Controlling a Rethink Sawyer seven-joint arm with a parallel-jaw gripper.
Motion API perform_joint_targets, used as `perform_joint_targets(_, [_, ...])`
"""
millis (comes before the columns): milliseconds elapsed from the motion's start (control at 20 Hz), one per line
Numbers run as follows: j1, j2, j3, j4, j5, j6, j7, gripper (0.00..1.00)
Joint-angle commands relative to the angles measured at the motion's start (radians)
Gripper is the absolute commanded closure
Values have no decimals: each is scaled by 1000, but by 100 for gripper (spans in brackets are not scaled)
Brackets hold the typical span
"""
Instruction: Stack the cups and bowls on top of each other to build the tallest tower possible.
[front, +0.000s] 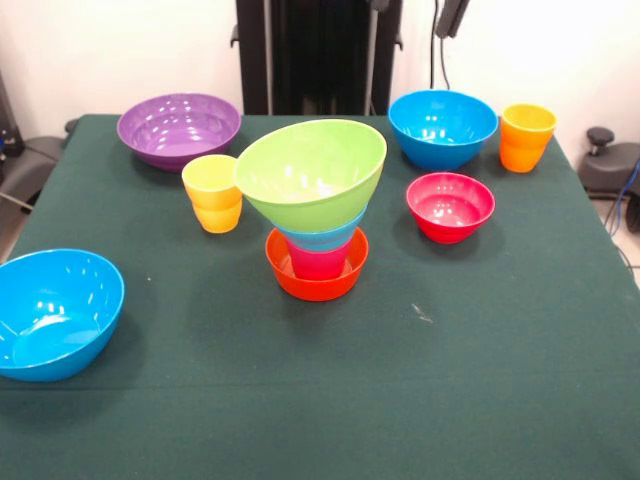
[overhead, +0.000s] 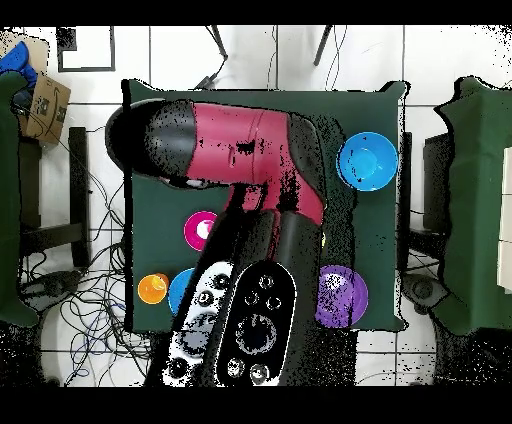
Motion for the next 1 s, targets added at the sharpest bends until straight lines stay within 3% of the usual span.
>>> perform_joint_targets(50, [-57,6,102,84,9,-33,-2,0])
perform_joint_targets(250, [-102,23,129,85,-2,-94,-46,0])
perform_joint_targets(450, [-119,25,154,146,-2,-180,-29,0])
perform_joint_targets(1000, [-8,-30,47,337,3,-259,191,0])
